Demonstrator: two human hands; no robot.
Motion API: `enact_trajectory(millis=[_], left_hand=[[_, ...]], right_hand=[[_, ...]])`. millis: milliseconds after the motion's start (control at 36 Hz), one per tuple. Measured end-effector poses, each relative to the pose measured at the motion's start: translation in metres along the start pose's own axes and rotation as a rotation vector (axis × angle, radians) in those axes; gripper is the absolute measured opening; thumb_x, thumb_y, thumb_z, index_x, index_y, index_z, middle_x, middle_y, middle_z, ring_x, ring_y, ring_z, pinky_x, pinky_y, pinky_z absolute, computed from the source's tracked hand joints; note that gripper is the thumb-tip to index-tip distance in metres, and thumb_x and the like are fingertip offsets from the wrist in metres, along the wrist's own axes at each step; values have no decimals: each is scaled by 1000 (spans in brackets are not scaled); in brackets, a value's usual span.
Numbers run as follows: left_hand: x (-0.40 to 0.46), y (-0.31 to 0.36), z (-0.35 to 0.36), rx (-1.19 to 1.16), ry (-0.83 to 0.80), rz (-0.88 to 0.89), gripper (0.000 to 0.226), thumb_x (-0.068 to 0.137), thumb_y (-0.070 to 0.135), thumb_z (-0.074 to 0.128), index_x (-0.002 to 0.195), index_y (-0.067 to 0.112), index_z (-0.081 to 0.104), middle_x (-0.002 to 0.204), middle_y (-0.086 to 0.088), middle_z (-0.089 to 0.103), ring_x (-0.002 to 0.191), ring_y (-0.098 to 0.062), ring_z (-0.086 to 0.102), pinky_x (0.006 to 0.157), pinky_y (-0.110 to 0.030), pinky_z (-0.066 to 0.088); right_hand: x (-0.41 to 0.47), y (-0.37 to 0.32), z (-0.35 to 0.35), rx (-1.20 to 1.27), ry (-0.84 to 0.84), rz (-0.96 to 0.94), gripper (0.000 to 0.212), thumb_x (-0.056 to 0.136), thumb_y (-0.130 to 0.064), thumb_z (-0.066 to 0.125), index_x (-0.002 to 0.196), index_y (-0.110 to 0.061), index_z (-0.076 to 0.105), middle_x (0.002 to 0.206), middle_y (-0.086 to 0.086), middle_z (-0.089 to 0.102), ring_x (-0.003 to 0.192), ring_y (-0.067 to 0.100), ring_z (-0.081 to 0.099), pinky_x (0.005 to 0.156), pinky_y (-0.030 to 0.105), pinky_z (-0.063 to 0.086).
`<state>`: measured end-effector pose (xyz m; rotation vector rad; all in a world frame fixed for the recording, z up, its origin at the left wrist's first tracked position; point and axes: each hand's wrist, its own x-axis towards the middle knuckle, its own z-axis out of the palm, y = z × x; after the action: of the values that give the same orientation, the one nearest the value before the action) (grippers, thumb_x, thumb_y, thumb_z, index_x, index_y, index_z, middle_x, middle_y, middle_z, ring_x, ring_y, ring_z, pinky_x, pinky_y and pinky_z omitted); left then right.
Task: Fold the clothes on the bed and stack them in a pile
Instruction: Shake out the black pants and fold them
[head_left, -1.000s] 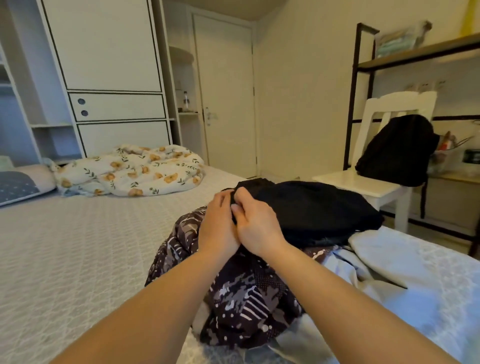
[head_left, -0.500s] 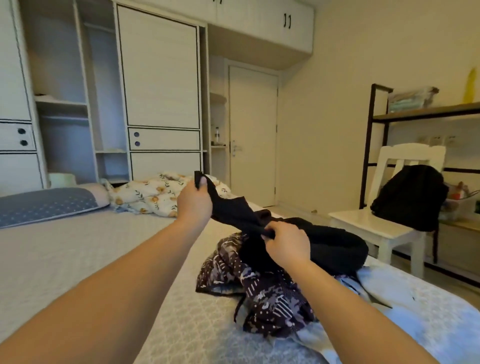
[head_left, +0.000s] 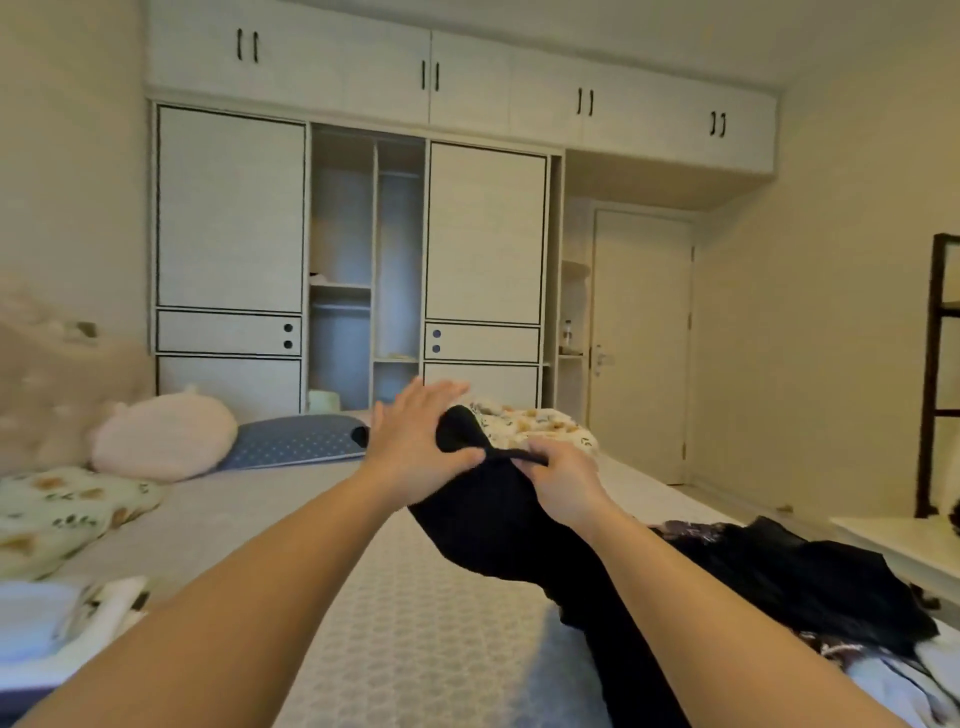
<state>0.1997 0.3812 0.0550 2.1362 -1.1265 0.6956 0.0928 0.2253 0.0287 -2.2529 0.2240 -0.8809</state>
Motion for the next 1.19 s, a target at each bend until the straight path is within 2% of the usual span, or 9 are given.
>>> enact_trajectory(millis=[111,222,361,611,778,861,972,1083,1194], left_hand=[[-18,-2,-4,-39,-372,-13,45,90,45,58,132,34,49,132,4,56,126,-21,45,104,-39,32],[-23,-5,-19,-363,-176,-171,22,99,18,45,102,20,66,100,1,64,100,-21,57,80,-29,42],[-10,6,-41,-595,40,-367,26,99,12,37,99,19,63,98,-3,63,95,-23,56,76,-31,43],[0,-42,-90,-398,301,-890,34,97,-2,34,125,-8,51,129,-26,53,119,-40,50,98,-38,39],[-9,-60,-103,-454,467,-802,35,93,0,37,123,4,54,119,-22,57,106,-39,54,86,-40,47],[-16,-73,-108,-598,533,-681,49,92,1,35,129,31,46,115,-7,55,83,-23,53,65,-30,43],[-35,-96,-105,-507,163,-464,77,84,-3,43,143,44,31,135,-2,50,117,-29,50,97,-44,46],[-60,-89,-75,-174,-199,-274,98,75,29,76,147,49,12,160,4,0,147,-21,2,118,-48,14],[-77,-59,-38,-467,-464,-134,94,81,33,75,152,34,13,157,7,22,142,-9,21,115,-28,19]], right_hand=[[1,-34,11,30,-33,-103,26,93,-10,54,79,-27,67,81,-9,67,81,6,59,69,15,43],[-3,-43,10,-16,-74,-122,27,89,-16,64,65,-28,61,63,-16,59,62,-3,52,59,16,38],[-7,-31,5,-633,-207,-41,6,84,-13,52,81,-18,54,83,5,59,80,27,57,63,28,41],[-11,-14,-8,-924,-78,188,18,85,-24,50,98,-19,61,97,2,63,85,23,59,63,28,43],[13,-26,-4,-166,33,385,34,92,-1,36,116,-1,60,116,19,61,106,36,57,90,38,49],[20,-53,7,364,198,254,49,90,6,26,107,-19,65,115,13,62,106,30,57,89,37,50],[9,-70,26,361,70,156,51,94,4,29,99,-31,65,110,6,61,104,25,58,91,39,52],[-7,-79,54,62,-232,143,47,90,9,30,109,-14,66,100,10,63,89,24,58,66,28,50],[-18,-94,86,-83,-326,26,41,85,6,39,109,-13,66,105,10,65,90,25,58,68,29,46]])
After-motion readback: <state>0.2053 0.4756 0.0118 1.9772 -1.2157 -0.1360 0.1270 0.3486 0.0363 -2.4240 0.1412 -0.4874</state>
